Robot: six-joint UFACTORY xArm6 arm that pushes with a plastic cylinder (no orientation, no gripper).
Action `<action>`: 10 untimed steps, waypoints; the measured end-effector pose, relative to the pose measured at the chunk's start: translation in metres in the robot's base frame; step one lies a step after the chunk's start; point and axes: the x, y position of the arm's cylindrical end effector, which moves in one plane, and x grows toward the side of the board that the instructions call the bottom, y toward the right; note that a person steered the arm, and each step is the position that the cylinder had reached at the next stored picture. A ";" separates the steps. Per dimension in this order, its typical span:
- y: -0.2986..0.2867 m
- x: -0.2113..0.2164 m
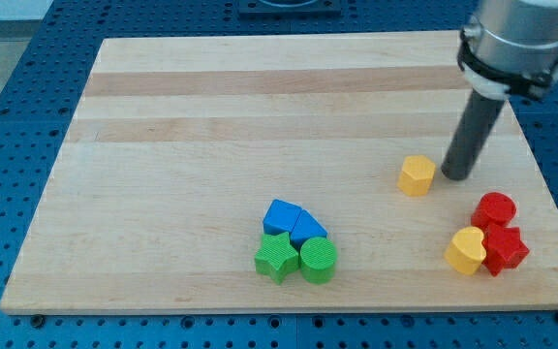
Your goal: Keep yellow hexagon above yellow heart
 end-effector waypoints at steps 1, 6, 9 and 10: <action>0.004 0.011; -0.050 0.022; -0.124 0.021; -0.120 0.046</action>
